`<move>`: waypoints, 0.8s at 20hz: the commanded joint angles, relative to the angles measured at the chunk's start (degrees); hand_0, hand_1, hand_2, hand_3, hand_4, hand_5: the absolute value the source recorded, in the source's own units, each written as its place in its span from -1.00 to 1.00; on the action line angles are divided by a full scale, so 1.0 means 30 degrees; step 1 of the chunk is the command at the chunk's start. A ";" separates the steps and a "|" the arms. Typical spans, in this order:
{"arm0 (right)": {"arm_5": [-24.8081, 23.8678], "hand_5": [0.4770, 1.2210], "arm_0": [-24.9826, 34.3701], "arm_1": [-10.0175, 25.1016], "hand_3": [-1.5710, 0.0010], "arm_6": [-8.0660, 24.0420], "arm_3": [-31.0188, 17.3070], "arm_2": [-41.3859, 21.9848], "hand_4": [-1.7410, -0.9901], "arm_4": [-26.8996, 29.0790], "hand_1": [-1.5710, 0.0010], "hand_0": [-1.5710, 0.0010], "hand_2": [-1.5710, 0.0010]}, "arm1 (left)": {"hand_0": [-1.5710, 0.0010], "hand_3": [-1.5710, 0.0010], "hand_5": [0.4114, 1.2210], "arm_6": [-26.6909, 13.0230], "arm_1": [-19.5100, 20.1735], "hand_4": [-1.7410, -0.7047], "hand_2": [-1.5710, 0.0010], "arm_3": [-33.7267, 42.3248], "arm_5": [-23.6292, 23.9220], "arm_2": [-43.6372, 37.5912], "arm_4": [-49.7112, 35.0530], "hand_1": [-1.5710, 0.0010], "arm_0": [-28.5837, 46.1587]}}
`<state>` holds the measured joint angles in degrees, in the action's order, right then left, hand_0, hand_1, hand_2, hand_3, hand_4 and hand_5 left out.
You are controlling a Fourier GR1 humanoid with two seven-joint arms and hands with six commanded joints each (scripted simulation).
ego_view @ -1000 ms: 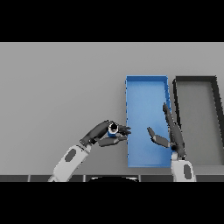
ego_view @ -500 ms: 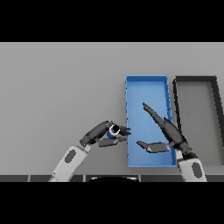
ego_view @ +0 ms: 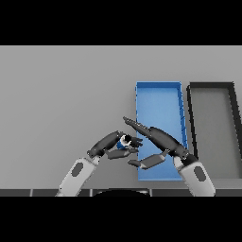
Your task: Pick up the blue pipe and place it into the blue bin.
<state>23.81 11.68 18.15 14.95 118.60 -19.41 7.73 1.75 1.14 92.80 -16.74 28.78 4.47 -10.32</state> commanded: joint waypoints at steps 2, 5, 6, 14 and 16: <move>0.0410 -0.90 0.0739 -0.0125 1.00 0.0317 -0.0689 -0.0225 0.44 -0.0003 1.00 1.00 1.00 | -1.00 -1.00 1.00 -0.0150 -0.0174 -0.48 -1.00 -0.0028 -0.0248 -0.0236 -0.0070 -1.00 -0.0229; 0.0674 -0.90 0.2304 -0.1006 1.00 0.1081 -0.1704 -0.0845 0.46 0.0169 1.00 1.00 1.00 | -1.00 -1.00 1.00 0.0185 -0.0173 -0.49 -1.00 -0.0333 -0.0920 -0.0723 -0.0449 -1.00 -0.0230; 0.0677 -0.90 0.2665 -0.1239 1.00 0.1225 -0.1927 -0.0922 0.44 0.0257 1.00 1.00 1.00 | -1.00 -1.00 1.00 0.0190 -0.0327 -0.47 -1.00 -0.0352 -0.1075 -0.0809 -0.0578 -1.00 -0.0241; 0.1504 -0.86 0.4598 -0.2342 0.16 0.1768 -0.4011 -0.1513 -0.21 0.0091 -0.07 -0.04 -0.07 | -1.00 -0.48 1.00 -0.0611 -0.0755 -0.78 -0.96 -0.0608 -0.1683 -0.1060 -0.0235 -1.00 0.0214; 0.1594 -0.67 0.4497 -0.2549 -0.14 0.1146 -0.4119 -0.1547 -0.46 0.0260 -0.40 -0.39 -0.40 | -1.00 -0.56 1.00 -0.0163 -0.0876 -0.86 -0.97 -0.0571 -0.1737 -0.1086 -0.0046 -1.00 0.0222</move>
<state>28.57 25.16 10.51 18.31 106.24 -24.05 8.51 1.40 -1.49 91.09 -22.06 25.53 4.34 -9.64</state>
